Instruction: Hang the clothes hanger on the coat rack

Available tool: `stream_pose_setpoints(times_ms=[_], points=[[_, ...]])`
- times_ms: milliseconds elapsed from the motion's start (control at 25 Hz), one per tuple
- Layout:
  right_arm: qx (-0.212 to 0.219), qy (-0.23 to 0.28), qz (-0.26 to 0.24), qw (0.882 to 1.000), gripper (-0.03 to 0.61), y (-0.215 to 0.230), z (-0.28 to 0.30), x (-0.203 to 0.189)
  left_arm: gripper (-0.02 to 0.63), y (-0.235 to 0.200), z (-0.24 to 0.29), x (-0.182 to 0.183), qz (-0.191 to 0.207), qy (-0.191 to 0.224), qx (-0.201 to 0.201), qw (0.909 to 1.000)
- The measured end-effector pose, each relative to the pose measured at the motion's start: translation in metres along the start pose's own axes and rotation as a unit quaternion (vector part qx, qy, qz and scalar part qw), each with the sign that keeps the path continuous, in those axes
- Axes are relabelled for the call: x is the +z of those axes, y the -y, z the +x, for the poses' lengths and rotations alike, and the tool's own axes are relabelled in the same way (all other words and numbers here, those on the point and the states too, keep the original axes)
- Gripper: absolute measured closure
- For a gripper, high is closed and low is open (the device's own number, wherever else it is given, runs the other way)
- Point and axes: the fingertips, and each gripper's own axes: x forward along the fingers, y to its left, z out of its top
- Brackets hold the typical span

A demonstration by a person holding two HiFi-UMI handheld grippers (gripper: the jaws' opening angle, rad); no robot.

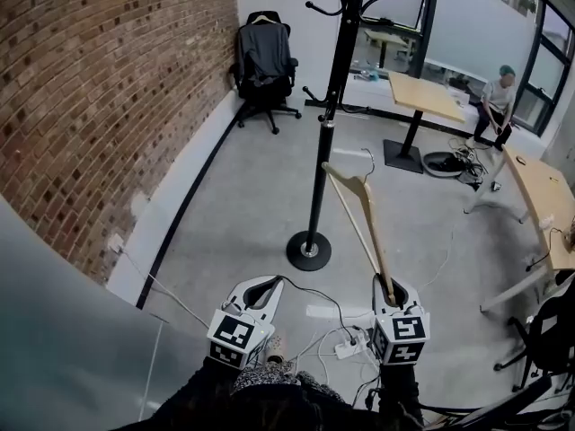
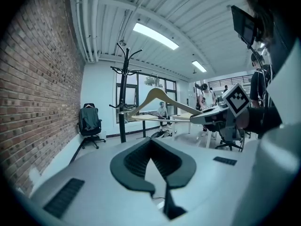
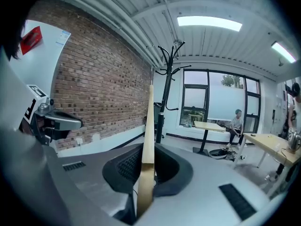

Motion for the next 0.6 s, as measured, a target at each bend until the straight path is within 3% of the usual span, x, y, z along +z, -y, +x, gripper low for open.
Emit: stream_pose_setpoints(times_ms=[600], points=[[0.013, -0.011, -0.02, 1.0, 0.537, 0.012, 0.09, 0.021, 0.606, -0.064, 0.056, 0.007, -0.025, 0.013, -0.002, 0.9996]])
